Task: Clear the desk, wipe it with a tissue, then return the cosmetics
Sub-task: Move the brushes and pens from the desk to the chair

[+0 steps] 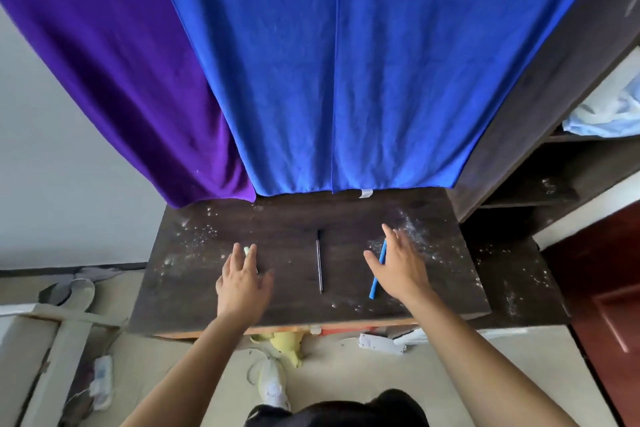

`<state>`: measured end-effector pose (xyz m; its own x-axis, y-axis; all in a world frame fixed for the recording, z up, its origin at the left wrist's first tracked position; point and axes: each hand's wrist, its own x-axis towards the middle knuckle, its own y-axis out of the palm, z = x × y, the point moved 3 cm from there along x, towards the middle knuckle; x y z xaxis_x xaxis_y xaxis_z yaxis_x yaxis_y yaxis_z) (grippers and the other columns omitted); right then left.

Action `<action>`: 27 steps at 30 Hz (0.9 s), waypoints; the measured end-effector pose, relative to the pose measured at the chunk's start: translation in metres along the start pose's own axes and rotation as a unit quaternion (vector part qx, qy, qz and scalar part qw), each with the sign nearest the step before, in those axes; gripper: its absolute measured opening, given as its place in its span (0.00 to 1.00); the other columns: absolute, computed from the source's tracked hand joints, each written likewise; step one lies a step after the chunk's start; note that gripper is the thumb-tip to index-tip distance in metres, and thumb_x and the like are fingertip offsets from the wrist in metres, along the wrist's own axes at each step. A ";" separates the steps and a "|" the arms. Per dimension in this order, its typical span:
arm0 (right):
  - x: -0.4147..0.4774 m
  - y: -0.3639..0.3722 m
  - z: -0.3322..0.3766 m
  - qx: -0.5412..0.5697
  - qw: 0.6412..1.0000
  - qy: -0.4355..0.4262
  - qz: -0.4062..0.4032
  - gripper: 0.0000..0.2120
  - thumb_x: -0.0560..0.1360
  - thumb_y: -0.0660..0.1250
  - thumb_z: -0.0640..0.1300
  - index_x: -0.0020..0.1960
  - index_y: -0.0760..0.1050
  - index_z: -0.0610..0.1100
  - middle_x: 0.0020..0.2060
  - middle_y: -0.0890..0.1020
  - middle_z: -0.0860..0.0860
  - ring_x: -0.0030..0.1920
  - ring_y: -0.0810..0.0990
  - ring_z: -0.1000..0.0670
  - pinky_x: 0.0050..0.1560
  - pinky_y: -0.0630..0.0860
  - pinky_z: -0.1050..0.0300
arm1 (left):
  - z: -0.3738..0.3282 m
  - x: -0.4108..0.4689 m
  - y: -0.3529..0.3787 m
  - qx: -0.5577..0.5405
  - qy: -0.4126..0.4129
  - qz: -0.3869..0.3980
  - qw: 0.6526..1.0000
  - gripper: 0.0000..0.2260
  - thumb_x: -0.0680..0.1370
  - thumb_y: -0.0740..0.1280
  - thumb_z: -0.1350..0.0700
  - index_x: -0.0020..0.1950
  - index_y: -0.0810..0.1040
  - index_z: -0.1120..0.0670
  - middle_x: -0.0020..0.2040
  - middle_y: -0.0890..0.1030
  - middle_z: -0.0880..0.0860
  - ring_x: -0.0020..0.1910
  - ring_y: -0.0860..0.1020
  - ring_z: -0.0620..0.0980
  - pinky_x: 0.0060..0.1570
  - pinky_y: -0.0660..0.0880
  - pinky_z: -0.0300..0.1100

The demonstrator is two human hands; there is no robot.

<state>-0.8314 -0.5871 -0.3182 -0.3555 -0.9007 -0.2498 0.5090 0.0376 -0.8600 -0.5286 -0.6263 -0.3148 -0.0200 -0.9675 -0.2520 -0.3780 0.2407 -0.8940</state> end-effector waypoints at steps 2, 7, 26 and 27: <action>0.002 0.016 -0.002 0.004 0.998 0.066 0.017 0.36 0.78 0.64 0.62 0.80 0.55 0.49 0.75 0.64 0.46 0.73 0.68 0.43 0.64 0.72 0.46 | 0.016 0.017 0.009 0.009 -0.010 0.043 0.999 0.32 0.80 0.62 0.42 0.80 0.55 0.50 0.81 0.50 0.53 0.78 0.53 0.56 0.71 0.62 0.58; 0.007 0.051 -0.006 0.011 0.982 0.183 0.042 0.38 0.77 0.66 0.60 0.80 0.55 0.48 0.73 0.67 0.45 0.71 0.69 0.42 0.64 0.71 0.45 | 0.036 0.058 0.025 0.047 0.000 0.110 0.993 0.34 0.78 0.64 0.43 0.80 0.54 0.50 0.80 0.51 0.53 0.77 0.55 0.57 0.69 0.63 0.57; 0.040 0.105 0.048 0.047 0.992 0.035 0.115 0.29 0.77 0.64 0.39 0.77 0.63 0.48 0.60 0.75 0.44 0.54 0.80 0.41 0.53 0.75 0.49 | 0.023 0.086 0.069 -0.029 -0.029 0.091 0.995 0.25 0.78 0.65 0.61 0.75 0.68 0.57 0.73 0.65 0.57 0.69 0.68 0.59 0.66 0.69 0.53; 0.040 0.109 0.054 0.047 0.991 0.031 0.121 0.28 0.78 0.64 0.40 0.76 0.63 0.48 0.60 0.75 0.44 0.55 0.80 0.41 0.53 0.75 0.49 | 0.024 0.086 0.069 -0.028 -0.026 0.093 0.995 0.25 0.78 0.65 0.61 0.75 0.68 0.57 0.73 0.65 0.57 0.69 0.68 0.59 0.66 0.69 0.53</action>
<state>-0.7478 -0.6417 -0.3982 -0.2604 -0.8420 -0.4726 0.6552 0.2054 -0.7270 -0.5346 -0.6913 -0.4070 -0.0466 -0.9013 -0.4306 -0.4232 0.4083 -0.8088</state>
